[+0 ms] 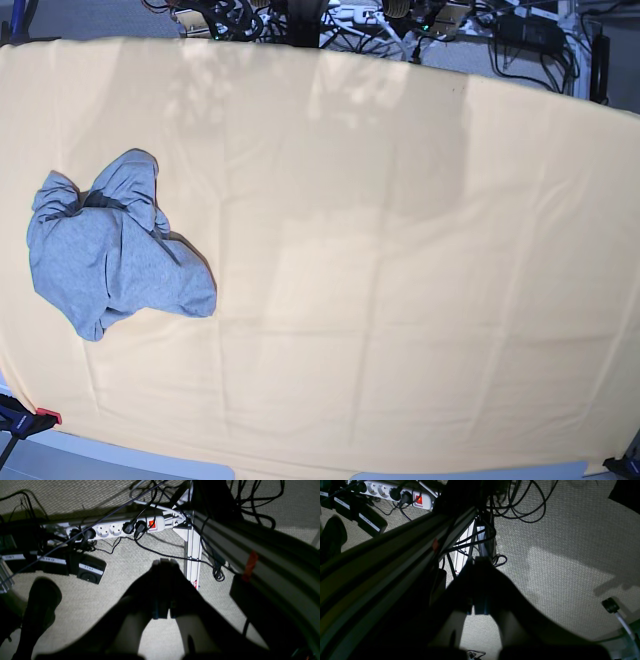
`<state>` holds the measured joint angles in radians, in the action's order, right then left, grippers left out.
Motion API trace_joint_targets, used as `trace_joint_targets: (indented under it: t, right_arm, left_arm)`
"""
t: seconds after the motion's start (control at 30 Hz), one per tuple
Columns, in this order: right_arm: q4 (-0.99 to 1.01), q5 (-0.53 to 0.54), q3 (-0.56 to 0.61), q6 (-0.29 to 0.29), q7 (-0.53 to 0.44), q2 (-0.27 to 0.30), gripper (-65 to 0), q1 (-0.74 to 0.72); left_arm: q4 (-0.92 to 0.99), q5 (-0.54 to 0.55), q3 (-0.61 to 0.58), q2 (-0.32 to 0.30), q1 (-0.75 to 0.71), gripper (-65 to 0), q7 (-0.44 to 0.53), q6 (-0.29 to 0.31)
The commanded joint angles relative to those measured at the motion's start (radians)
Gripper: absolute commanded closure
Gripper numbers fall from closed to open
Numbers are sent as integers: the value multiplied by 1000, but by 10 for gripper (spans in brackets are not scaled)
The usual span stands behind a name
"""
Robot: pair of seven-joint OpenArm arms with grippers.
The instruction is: Layout the t-shirt on the table in an organized manner, then fold the t-shirt properly
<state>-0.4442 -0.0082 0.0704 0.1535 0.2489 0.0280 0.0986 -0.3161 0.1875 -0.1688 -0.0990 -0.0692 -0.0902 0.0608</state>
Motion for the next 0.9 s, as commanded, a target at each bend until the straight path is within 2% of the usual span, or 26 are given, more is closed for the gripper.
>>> trace_joint_targets:
  t: [0.0, 0.33, 0.87]
  right_arm:
    - [-8, 3, 1, 6, 11, 3, -2, -5]
    - [-8, 3, 1, 5, 25, 3, 0, -5]
    - [-8, 3, 1, 4, 25, 3, 0, -2]
  left_arm:
    - [-6, 5, 2, -1, 3, 0, 3, 6]
    - [-29, 5, 2, -1, 3, 0, -43, 6]
    - [-32, 5, 2, -1, 3, 0, -47, 6]
